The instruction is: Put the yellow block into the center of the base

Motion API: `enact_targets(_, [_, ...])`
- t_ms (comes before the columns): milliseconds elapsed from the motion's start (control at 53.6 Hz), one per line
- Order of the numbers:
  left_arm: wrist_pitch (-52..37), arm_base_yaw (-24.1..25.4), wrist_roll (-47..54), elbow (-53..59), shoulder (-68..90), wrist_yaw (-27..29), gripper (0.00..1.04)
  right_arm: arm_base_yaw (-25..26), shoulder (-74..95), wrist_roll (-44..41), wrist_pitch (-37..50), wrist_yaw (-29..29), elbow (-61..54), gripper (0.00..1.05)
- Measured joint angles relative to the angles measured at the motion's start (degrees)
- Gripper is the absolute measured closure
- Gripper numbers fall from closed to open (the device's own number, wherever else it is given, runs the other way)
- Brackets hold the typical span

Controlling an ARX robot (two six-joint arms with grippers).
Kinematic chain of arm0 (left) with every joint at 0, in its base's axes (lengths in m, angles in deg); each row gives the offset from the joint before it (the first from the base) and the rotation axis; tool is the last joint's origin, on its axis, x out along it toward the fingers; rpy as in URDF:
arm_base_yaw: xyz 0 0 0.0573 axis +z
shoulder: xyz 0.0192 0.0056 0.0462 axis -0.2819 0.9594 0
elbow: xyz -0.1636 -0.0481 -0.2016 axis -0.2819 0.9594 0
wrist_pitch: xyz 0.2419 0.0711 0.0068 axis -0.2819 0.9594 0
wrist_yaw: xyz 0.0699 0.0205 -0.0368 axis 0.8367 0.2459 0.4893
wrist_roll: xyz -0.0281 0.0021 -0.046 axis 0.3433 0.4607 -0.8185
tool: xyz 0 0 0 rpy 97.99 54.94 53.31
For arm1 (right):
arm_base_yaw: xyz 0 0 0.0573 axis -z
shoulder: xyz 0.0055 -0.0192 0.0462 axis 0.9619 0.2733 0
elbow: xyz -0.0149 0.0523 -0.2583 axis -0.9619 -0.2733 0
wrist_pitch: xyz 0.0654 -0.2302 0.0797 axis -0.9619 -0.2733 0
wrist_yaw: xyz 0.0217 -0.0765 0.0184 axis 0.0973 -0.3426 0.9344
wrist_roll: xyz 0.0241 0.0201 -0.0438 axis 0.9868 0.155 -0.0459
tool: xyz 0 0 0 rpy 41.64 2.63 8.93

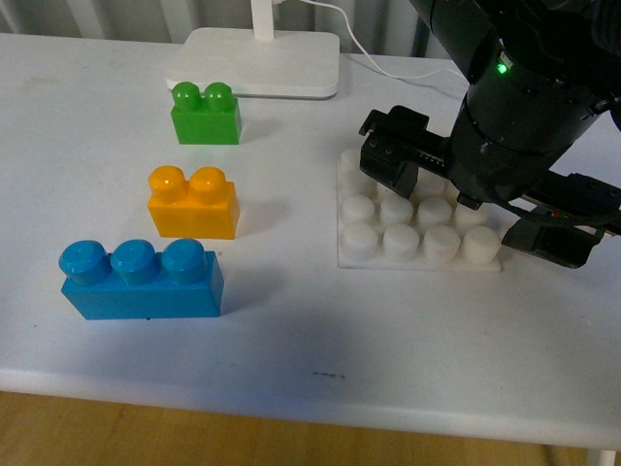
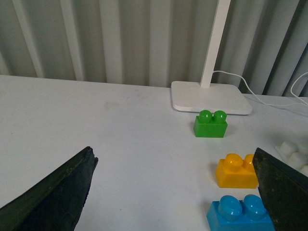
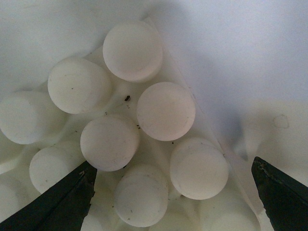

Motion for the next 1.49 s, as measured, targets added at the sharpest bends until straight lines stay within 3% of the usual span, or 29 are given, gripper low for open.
enact_targets(504, [0.00,0.00,0.00,0.00,0.00,0.00,0.06,0.33,-2.89,-3.30,1.86,-3.06,-1.31,0.09])
enact_targets(746, [0.00,0.00,0.00,0.00,0.00,0.00,0.06,4.17,-14.91,-10.91,7.06,-2.47,-9.05,0.09])
enact_targets(858, [0.00,0.00,0.00,0.00,0.00,0.00,0.06,6.16,-21.24,-15.39,10.64,-0.33,-13.42,0.09])
enact_targets(1063, [0.00,0.00,0.00,0.00,0.00,0.00,0.06,12.04,-40.41,-24.90,20.15,9.29,-25.05,0.09])
enact_targets(1287, [0.00,0.00,0.00,0.00,0.00,0.00,0.06,18.49,-56.02,-30.03,20.04,15.10,-34.12,0.09])
enact_targets(1493, [0.00,0.00,0.00,0.00,0.00,0.00,0.06,27.41,-74.05,-32.63,21.46,22.32,-43.80,0.09])
